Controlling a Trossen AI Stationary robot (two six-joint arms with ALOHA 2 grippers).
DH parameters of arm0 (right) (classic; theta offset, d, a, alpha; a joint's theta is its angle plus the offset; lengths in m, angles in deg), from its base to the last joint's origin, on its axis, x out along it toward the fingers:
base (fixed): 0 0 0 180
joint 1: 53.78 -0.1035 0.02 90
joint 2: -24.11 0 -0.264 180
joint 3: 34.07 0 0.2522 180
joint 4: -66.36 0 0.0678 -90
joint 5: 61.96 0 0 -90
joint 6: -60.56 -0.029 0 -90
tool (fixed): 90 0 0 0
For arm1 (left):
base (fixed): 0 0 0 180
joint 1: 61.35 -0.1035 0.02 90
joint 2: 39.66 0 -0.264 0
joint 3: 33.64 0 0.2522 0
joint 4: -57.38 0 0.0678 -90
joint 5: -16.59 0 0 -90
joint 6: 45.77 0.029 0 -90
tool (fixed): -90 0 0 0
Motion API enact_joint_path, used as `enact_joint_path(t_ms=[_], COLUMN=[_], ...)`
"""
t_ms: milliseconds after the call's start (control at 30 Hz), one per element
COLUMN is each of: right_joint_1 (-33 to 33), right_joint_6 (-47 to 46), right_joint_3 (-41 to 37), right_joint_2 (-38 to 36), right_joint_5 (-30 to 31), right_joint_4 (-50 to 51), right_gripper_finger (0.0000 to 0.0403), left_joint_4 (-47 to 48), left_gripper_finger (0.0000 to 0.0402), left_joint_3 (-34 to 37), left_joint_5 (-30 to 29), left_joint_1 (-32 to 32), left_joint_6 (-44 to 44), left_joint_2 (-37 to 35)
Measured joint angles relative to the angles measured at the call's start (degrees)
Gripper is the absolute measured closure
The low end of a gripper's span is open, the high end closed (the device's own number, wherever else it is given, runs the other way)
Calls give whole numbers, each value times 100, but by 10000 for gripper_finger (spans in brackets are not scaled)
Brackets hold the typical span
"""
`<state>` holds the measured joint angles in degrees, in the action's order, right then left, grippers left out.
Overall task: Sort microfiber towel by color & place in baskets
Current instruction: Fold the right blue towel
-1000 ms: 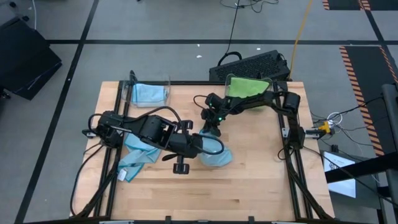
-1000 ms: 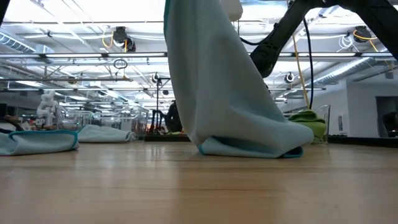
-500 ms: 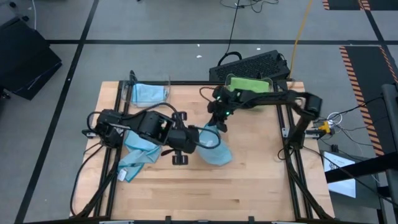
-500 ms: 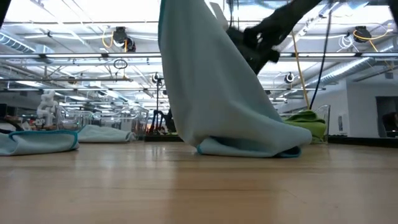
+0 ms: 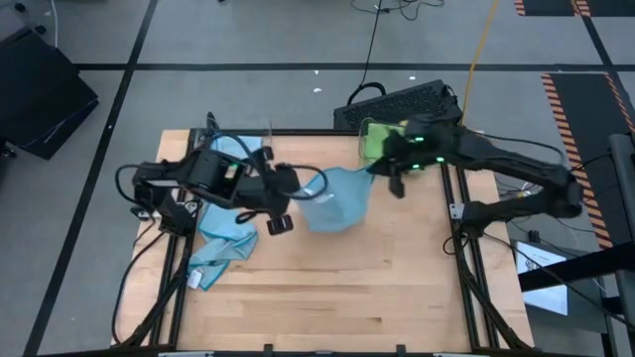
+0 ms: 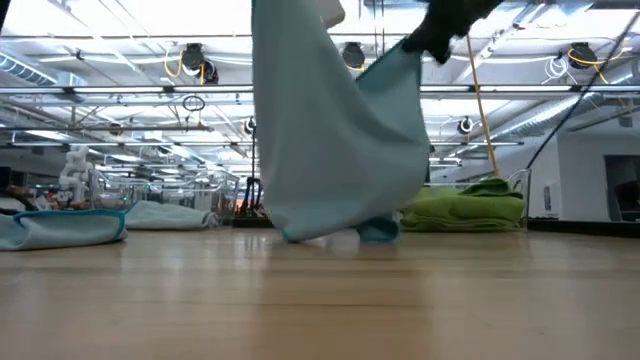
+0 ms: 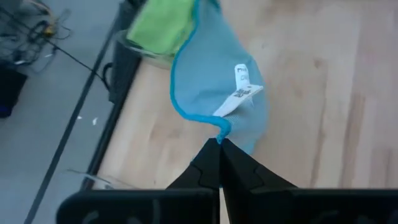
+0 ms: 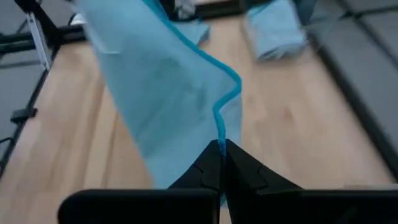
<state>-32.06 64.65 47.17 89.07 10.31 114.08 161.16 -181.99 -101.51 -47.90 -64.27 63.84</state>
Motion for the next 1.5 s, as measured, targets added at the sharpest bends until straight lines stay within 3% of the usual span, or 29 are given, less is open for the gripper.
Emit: enact_joint_path(t_ms=[233, 367, 567, 800, 900, 1167, 1233, 1500], right_joint_1=[-129, -243, -628, -1281, -1528, -1845, -1927, -2561], right_joint_6=[-565, -1000, -2224, -3872, -4099, -4071, -4393, -5184], right_joint_3=[0, 0, 0, 73, 242, 483, 483, 483], right_joint_2=[-1339, -1844, -2336, -2779, -2742, -2475, -2437, -2436], right_joint_5=[446, 395, -864, -1857, -1821, -1255, -1322, -2606], right_joint_4=[358, 665, 1203, 1129, 1088, 1206, 1272, 1260], right_gripper_finger=[402, 403, 403, 403, 403, 403, 403, 403], left_joint_4=[-15, -372, -1537, -2965, -3363, -3156, -3126, -3247], left_gripper_finger=[399, 396, 396, 397, 398, 399, 399, 399], left_joint_3=[0, 0, 0, 0, 0, 2, 0, -4], left_joint_5=[-323, -117, 910, 1063, 1157, 1048, 1329, 3349], left_joint_1=[58, 178, 540, 1169, 1302, 1292, 1283, 1411], left_joint_6=[-678, -862, -916, -1389, -1565, -1986, -2245, -3059], left_joint_2=[-301, -341, -337, -334, -334, -237, -261, -249])
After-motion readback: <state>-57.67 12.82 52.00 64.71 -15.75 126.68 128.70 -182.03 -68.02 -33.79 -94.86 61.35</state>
